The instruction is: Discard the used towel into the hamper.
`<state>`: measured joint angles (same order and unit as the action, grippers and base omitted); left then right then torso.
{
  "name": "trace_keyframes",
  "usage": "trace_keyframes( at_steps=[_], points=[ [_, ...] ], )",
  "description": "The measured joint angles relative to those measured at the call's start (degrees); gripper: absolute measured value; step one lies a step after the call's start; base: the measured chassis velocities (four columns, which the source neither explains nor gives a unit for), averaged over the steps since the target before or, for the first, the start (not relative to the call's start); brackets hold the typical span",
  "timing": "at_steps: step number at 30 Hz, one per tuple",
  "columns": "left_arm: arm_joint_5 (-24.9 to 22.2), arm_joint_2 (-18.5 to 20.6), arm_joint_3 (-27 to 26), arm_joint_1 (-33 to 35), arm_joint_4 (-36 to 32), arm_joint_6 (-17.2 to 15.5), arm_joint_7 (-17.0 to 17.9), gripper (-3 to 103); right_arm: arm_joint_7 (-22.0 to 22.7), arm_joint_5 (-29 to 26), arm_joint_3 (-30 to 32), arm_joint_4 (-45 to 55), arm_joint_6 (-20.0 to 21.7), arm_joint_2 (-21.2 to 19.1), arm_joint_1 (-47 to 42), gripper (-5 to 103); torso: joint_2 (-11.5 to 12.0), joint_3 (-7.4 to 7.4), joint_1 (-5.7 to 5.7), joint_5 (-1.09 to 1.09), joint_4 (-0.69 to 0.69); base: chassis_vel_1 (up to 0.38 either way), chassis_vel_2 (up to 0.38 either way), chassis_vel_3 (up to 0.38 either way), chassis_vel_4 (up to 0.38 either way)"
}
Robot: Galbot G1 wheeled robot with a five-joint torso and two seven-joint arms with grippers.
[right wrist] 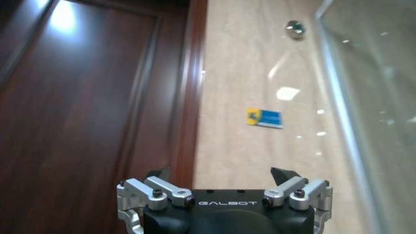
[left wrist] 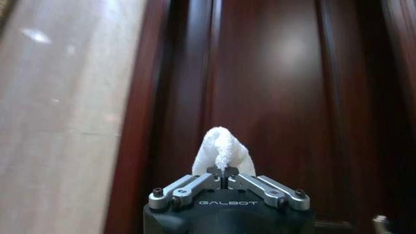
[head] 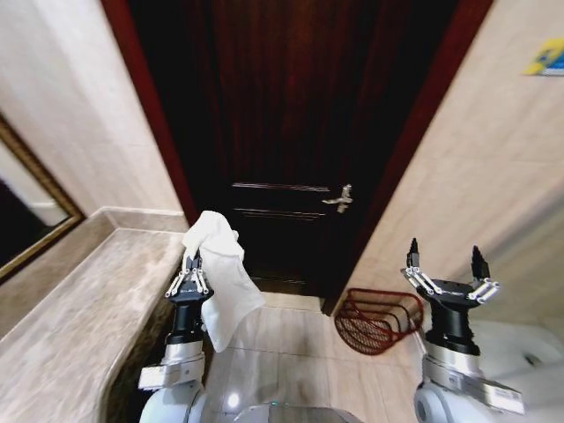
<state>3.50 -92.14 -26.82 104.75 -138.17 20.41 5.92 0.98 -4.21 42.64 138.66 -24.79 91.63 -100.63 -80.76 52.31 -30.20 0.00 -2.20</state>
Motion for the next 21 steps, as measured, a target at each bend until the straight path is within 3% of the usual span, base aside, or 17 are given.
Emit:
trace_keyframes(
  at_steps=[21],
  points=[
    [-0.38, 0.0, -0.06, -0.34, 0.62, 0.03, -0.61, 0, 0.0, -0.09, 0.15, -0.96, -0.53, -0.11, -0.05, 100, 0.0, 0.0, 0.0, 0.0, 0.0, -0.127, -0.123, -0.117, -0.129]
  ],
)
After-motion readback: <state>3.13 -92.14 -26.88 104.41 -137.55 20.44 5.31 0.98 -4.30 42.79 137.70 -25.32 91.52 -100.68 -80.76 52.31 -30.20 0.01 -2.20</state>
